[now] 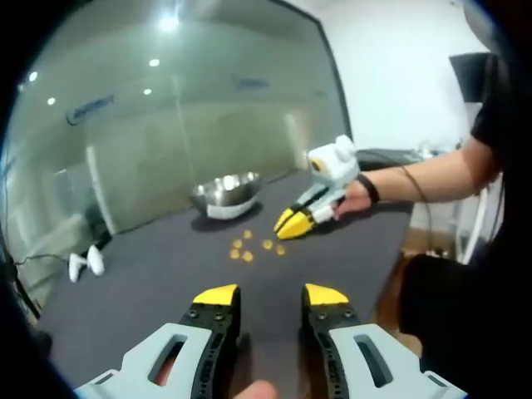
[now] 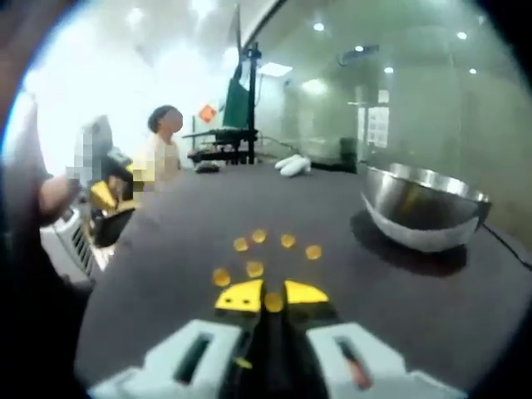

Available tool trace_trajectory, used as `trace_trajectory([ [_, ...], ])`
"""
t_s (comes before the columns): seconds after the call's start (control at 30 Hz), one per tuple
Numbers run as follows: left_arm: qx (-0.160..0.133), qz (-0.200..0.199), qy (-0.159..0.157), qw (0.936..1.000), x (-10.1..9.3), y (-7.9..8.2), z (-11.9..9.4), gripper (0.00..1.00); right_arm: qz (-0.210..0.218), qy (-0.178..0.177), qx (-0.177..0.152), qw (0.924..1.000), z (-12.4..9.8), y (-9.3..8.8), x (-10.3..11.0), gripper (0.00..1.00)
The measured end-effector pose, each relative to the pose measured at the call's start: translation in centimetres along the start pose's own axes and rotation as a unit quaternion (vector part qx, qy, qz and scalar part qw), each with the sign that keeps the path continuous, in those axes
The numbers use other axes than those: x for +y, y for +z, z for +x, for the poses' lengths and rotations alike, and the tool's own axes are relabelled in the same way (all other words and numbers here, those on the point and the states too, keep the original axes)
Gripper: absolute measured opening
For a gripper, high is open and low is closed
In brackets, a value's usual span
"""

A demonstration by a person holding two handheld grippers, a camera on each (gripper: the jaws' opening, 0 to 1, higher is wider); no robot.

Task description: Pick up the QQ candy scattered on the table and place it into the stainless steel bowl on the table

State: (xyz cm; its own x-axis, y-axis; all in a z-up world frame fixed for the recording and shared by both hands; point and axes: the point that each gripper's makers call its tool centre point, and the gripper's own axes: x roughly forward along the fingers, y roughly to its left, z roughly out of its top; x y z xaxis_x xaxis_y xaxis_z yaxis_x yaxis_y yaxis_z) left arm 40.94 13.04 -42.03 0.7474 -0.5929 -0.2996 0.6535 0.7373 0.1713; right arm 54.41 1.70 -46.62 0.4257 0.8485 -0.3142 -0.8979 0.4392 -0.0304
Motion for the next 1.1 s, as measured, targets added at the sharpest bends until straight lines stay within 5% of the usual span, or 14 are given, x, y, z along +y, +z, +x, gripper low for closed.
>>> trace_trajectory([
  [0.53, -0.002, 0.001, 0.001, 1.0, -0.1, 0.1, -0.1, 0.31, -0.028, -0.057, -0.052, 0.9966, -2.8, 7.1, -4.1, 0.09],
  [0.73, -0.008, -0.003, 0.01, 0.9999, 0.5, 0.5, 0.1, 0.31, -0.028, -0.109, -0.08, 0.9905, -3.1, 10.0, -7.8, 0.09],
  [0.83, -0.01, 0.006, 0.008, 0.9999, 0.3, 0.7, 0.3, 0.31, 0.006, -0.135, -0.073, 0.988, -2.9, 10.3, -9.8, 0.09],
  [1.1, -0.004, 0.012, 0.004, 0.9999, 0.0, 0.5, 0.2, 0.31, -0.015, -0.166, -0.087, 0.9822, -1.6, 12.7, -14.1, 0.09],
])
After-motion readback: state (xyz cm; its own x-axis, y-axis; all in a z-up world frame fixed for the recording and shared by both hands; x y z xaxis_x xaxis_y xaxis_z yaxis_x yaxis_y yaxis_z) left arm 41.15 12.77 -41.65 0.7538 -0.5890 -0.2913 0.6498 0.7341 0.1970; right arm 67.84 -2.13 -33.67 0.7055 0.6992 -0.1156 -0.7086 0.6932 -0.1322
